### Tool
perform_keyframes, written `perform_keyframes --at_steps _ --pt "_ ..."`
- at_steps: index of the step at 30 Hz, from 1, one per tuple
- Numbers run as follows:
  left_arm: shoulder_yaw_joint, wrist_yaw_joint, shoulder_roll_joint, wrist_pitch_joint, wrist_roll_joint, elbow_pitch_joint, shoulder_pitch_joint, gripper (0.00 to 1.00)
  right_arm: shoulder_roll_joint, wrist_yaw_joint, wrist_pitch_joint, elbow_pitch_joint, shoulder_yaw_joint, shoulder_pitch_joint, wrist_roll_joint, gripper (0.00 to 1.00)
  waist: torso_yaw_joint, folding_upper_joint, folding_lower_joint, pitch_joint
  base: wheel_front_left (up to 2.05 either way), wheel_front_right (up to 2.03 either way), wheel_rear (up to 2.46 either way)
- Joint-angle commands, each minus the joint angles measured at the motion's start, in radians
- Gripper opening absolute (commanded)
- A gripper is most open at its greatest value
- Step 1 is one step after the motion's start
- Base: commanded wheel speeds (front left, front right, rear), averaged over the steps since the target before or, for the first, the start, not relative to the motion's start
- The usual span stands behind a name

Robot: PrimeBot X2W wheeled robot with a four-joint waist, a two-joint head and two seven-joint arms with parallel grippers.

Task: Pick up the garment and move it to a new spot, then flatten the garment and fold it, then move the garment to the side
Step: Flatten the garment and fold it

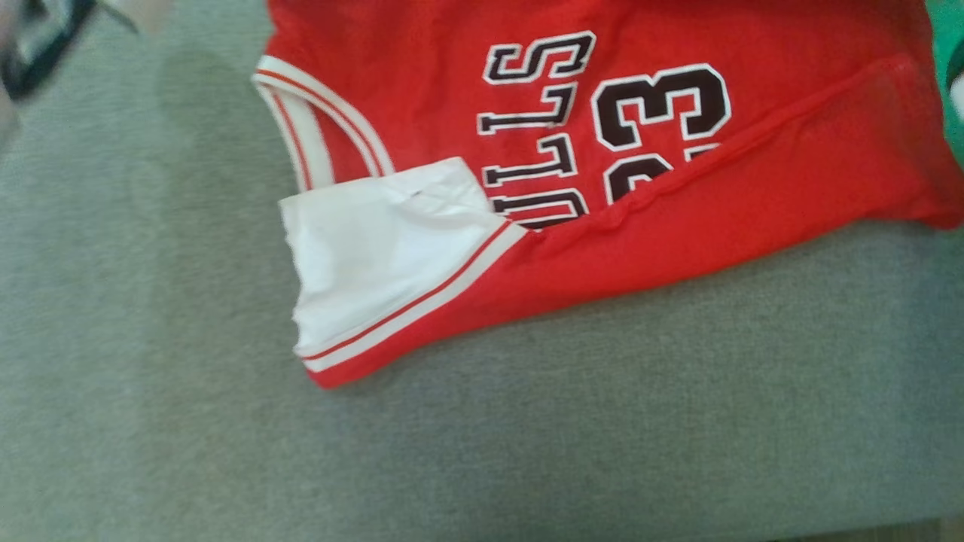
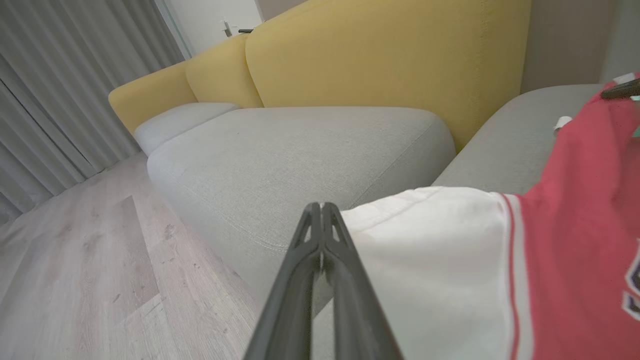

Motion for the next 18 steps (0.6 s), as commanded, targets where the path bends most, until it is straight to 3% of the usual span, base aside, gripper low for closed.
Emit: perform_keyframes --at_steps 1,7,12,18 --pt "0.053 0.002 0.055 -0.01 -0.005 -0.031 -0.008 0.0 -0.036 -0.001 -0.002 -0.034 -0.01 0.036 0.008 0.0 0.03 -0.0001 0.0 -0.033 0.0 0.0 0.0" --pt "0.109 0.022 0.141 -0.012 -0.002 -0.242 0.178 0.0 -0.06 -0.001 -0.013 -0.055 -0.042 0.154 0.009 0.0 0.066 -0.0001 0.0 -0.103 0.0 0.0 0.0" --pt "0.143 0.089 0.234 -0.012 -0.017 -0.443 0.397 0.0 -0.067 -0.001 -0.014 -0.069 -0.076 0.268 0.002 0.0 0.08 -0.0001 0.0 -0.155 0.0 0.0 0.0" --pt "0.176 0.147 0.265 -0.012 -0.016 -0.576 0.593 0.0 -0.059 -0.001 -0.012 -0.07 -0.113 0.367 -0.019 0.0 0.089 -0.0001 0.0 -0.178 0.0 0.0 0.0"
